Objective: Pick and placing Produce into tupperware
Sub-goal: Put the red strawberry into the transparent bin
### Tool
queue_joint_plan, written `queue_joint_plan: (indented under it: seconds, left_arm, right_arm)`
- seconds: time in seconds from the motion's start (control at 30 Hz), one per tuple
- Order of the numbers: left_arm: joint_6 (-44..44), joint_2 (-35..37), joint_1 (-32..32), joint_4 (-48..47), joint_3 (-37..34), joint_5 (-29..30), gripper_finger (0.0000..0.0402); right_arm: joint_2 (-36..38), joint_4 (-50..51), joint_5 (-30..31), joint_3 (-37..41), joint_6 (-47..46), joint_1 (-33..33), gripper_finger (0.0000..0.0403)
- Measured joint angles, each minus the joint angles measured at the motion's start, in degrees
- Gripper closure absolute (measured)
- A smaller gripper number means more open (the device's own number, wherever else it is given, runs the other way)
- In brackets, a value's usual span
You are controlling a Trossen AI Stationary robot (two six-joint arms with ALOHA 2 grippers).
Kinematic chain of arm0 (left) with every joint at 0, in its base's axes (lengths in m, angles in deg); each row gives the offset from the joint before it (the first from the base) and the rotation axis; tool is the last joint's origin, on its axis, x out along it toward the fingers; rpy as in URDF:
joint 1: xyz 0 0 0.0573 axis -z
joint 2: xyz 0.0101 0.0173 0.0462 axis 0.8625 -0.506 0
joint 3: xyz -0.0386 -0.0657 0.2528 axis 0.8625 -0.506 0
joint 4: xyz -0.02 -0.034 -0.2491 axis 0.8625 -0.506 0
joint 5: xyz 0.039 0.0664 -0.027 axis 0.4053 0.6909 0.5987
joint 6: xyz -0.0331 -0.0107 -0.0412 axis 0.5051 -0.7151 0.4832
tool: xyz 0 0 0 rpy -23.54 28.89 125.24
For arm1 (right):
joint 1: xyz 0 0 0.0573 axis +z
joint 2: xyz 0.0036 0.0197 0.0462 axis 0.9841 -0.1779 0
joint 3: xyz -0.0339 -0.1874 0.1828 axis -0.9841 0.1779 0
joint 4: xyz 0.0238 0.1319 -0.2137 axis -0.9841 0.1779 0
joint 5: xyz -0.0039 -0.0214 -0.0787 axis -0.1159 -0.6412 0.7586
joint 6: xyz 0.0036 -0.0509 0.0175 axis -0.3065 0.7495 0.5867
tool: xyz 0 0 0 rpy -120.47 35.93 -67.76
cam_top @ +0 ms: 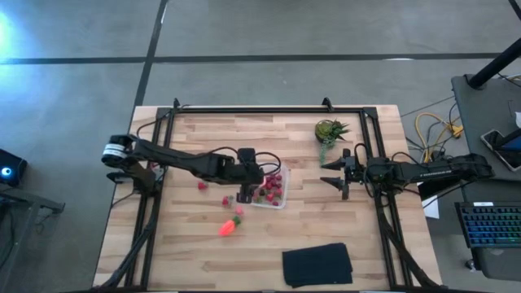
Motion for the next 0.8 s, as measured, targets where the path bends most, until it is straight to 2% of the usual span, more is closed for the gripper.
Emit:
queue_joint_plan:
  seconds: [0.13, 0.23, 0.3, 0.4, 0.5, 0.67, 0.8]
  left_arm:
    - [0.01, 1.37, -0.02, -4.55, -0.08, 2.30, 0.0073]
    - [0.38, 3.47, -0.31, -14.93, -0.66, 6.69, 0.0071]
    - [2.28, 4.80, -1.14, -22.06, -1.85, 7.25, 0.0070]
    - [3.08, 8.02, -2.04, -29.78, -5.52, 4.86, 0.0070]
    - [4.94, 12.78, -2.21, -30.28, -11.24, 1.16, 0.0070]
    - [18.68, 20.05, -2.78, -29.47, -19.30, -11.34, 0.0070]
    - [28.49, 25.30, -3.12, -29.18, -23.93, -13.30, 0.0070]
  right_arm:
    - [-0.01, -0.01, 0.00, 0.00, 0.00, 0.01, 0.0174]
    - [0.01, 0.01, 0.00, 0.00, 0.00, 0.01, 0.0174]
    - [-0.01, 0.01, -0.01, 0.00, 0.00, 0.01, 0.0174]
    - [0.01, -0.01, -0.02, 0.00, 0.00, 0.01, 0.0174]
    - [-0.01, 0.01, 0.00, 0.00, 0.00, -0.01, 0.0174]
    - [0.01, 0.00, 0.00, 0.00, 0.00, 0.01, 0.0174]
    - [-0.01, 0.01, -0.02, 0.00, 0.00, -0.01, 0.0174]
